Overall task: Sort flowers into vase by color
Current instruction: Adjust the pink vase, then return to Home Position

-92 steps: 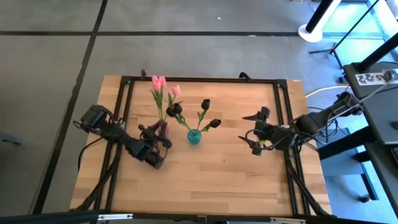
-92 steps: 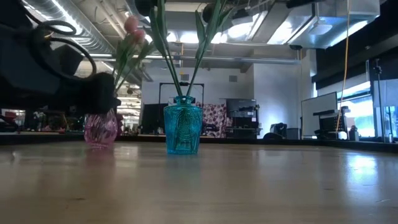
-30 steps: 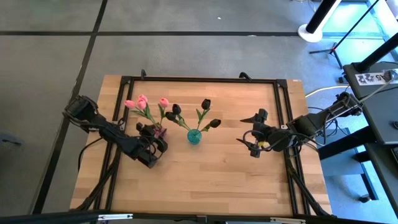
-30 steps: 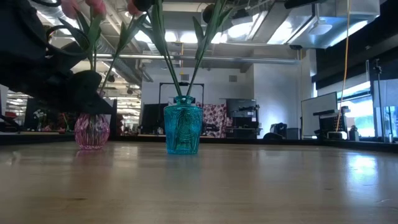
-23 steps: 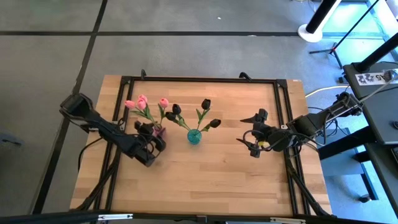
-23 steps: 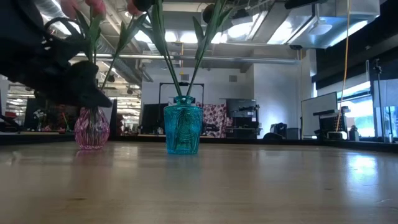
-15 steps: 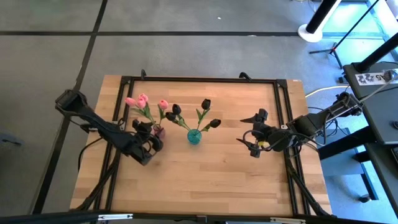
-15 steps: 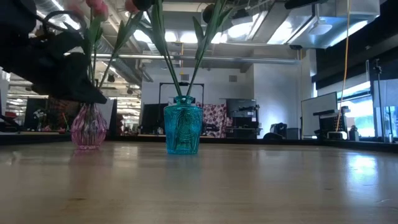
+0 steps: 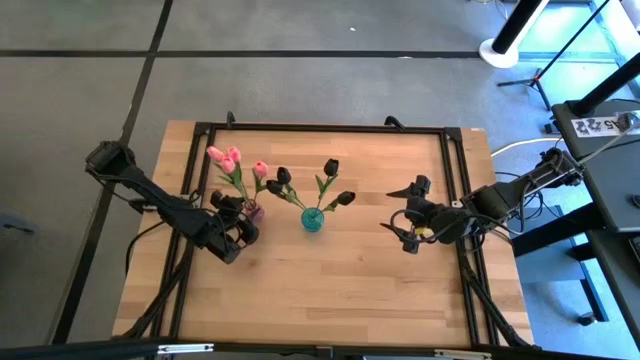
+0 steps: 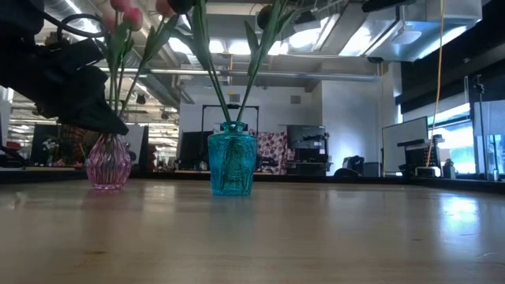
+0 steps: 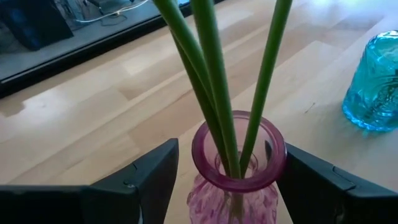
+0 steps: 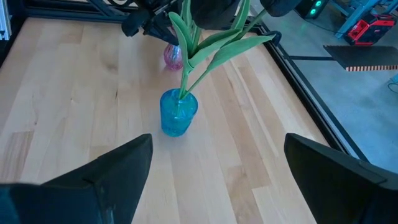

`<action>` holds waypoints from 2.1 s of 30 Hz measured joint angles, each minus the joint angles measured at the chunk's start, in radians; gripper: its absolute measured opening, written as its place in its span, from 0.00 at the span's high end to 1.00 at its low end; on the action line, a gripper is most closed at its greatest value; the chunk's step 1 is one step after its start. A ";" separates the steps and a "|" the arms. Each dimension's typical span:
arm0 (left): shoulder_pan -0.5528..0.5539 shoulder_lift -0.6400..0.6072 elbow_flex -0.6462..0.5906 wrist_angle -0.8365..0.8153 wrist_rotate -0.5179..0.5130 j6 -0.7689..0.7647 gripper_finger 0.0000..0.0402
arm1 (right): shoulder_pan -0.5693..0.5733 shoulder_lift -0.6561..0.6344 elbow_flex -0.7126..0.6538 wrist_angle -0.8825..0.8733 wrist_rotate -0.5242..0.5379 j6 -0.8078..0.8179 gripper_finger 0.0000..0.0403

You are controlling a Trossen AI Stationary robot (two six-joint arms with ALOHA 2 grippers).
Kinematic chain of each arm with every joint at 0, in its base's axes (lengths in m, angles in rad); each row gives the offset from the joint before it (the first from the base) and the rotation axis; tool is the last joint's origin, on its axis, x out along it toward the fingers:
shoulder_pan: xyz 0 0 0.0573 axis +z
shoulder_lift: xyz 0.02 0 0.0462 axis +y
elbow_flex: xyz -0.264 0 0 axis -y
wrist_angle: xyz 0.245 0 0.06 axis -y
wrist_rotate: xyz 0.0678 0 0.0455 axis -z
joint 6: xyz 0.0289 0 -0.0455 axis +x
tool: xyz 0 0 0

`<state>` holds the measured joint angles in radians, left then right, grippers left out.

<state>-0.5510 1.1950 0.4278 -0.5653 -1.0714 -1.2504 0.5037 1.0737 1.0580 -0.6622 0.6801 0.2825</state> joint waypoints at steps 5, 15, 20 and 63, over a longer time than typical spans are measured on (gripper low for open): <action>0.000 0.000 0.000 0.000 0.001 0.003 0.38 | 0.000 0.000 0.000 0.000 0.000 0.000 0.10; -0.020 0.000 0.000 -0.001 0.000 0.028 0.38 | 0.000 0.000 0.000 0.000 0.000 0.005 0.10; -0.045 0.000 0.000 -0.035 -0.008 -0.001 0.38 | 0.000 0.000 0.000 -0.008 0.000 0.006 0.10; -0.106 -0.417 0.034 -0.316 0.565 0.036 0.55 | -0.122 0.044 0.000 0.095 -0.203 -0.067 0.10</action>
<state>-0.6575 0.7781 0.4621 -0.8814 -0.5059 -1.2145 0.3821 1.1181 1.0580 -0.5675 0.4772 0.2155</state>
